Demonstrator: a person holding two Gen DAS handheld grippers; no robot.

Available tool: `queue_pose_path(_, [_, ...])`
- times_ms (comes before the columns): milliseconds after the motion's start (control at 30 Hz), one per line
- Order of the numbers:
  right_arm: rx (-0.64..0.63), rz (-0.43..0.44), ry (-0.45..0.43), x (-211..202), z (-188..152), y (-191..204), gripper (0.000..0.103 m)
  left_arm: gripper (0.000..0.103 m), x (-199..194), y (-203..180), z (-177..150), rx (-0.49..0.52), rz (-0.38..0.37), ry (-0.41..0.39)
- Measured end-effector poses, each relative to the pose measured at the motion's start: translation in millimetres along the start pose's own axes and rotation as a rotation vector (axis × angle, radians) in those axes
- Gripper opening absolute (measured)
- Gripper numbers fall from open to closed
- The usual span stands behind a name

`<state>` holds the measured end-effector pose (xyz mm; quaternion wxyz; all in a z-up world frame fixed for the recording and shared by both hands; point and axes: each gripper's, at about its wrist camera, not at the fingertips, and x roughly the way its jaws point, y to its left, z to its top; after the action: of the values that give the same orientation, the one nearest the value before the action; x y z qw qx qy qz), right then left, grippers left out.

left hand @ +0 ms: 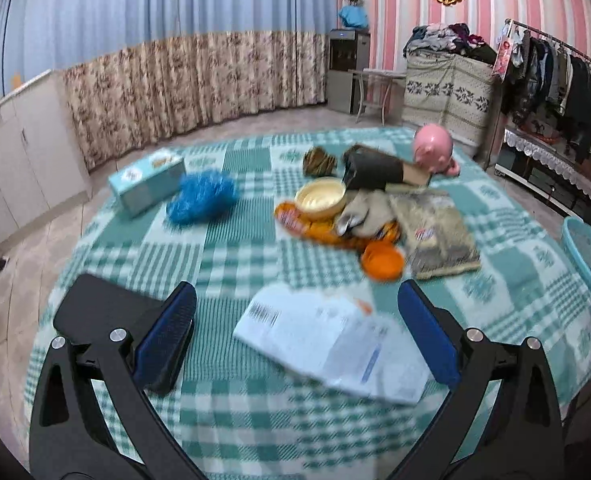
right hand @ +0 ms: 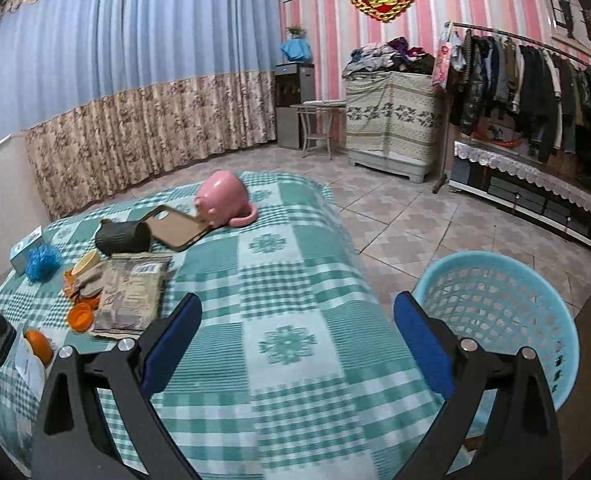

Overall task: Collect trash
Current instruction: 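Move both grippers back over the bedspread clutter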

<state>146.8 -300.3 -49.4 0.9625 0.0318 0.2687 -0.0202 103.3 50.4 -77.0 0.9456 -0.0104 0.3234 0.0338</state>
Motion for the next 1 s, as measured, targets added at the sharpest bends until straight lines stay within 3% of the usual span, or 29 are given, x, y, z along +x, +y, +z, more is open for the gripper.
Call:
queue_pose_path(300, [-0.077,-0.009,0.034,13,-4,27,0.095,0.097,6,0,-40,0.034,-0.059,0.074])
queue_pose_path(533, [-0.019,-0.009,0.065,19,-6,16,0.095,0.097,7,1,-61,0.099,-0.002,0.074])
queue_pose_path(767, [-0.037,-0.008,0.067,20,-7,22,0.095,0.097,26,18,-48,0.057,0.015,0.084])
queue_pose_path(1000, [-0.072,-0.006,0.081,26,-8,36,0.095,0.097,40,15,-5,0.07,0.0,0.029])
